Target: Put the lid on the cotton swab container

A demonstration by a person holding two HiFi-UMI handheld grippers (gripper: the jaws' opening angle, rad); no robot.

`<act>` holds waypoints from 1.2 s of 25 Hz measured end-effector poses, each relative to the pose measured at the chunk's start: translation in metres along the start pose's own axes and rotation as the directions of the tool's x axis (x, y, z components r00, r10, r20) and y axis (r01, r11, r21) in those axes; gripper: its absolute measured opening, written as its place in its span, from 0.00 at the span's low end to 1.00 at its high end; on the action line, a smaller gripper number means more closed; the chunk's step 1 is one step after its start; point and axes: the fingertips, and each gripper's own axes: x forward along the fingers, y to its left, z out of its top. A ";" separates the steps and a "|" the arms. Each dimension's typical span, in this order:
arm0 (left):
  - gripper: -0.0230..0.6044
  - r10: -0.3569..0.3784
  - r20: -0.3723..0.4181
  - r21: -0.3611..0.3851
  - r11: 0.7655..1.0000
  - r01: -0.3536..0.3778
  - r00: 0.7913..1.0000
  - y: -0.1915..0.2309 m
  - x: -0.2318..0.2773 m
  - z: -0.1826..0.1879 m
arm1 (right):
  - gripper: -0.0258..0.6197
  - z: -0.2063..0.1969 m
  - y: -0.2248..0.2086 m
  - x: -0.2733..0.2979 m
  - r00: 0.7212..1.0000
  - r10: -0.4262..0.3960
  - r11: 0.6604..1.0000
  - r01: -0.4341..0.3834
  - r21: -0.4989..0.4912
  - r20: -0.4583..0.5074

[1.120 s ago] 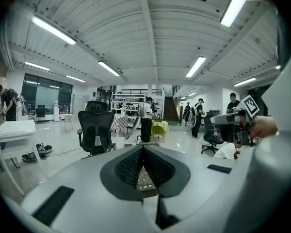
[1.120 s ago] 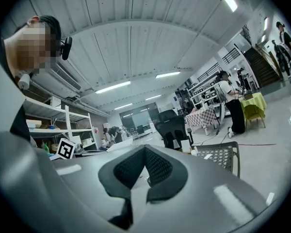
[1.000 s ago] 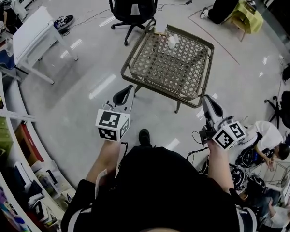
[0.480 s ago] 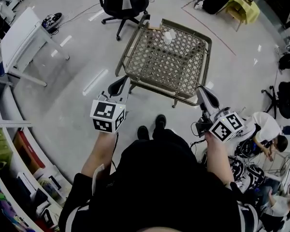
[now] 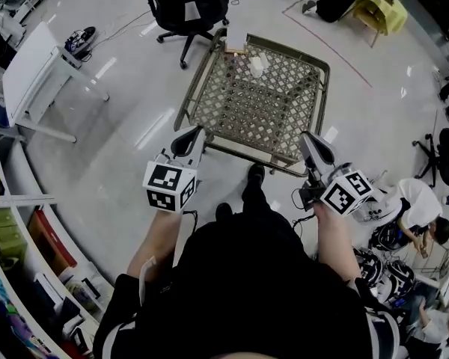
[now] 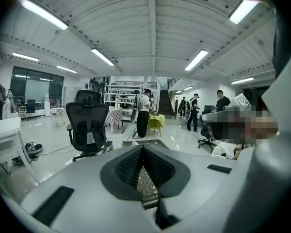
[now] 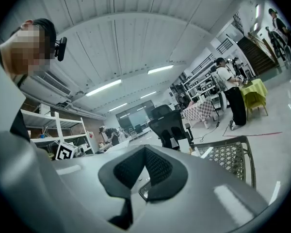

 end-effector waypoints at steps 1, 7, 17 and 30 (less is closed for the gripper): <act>0.05 0.004 -0.007 -0.002 1.000 -0.004 1.000 0.001 0.008 0.002 | 0.06 0.002 -0.010 0.006 1.000 0.002 1.000 -0.002 0.011 0.000; 0.05 0.011 -0.054 0.011 1.000 -0.010 0.998 0.003 0.069 0.019 | 0.06 0.013 -0.072 0.043 1.000 0.022 0.997 -0.021 0.080 -0.011; 0.05 0.074 -0.075 0.013 0.997 -0.074 0.994 0.022 0.138 0.066 | 0.06 0.045 -0.145 0.094 0.997 0.080 0.987 -0.077 0.143 -0.015; 0.05 0.045 -0.104 -0.003 0.999 -0.046 0.994 0.044 0.199 0.071 | 0.06 0.059 -0.179 0.130 0.996 0.052 0.988 -0.041 0.148 -0.069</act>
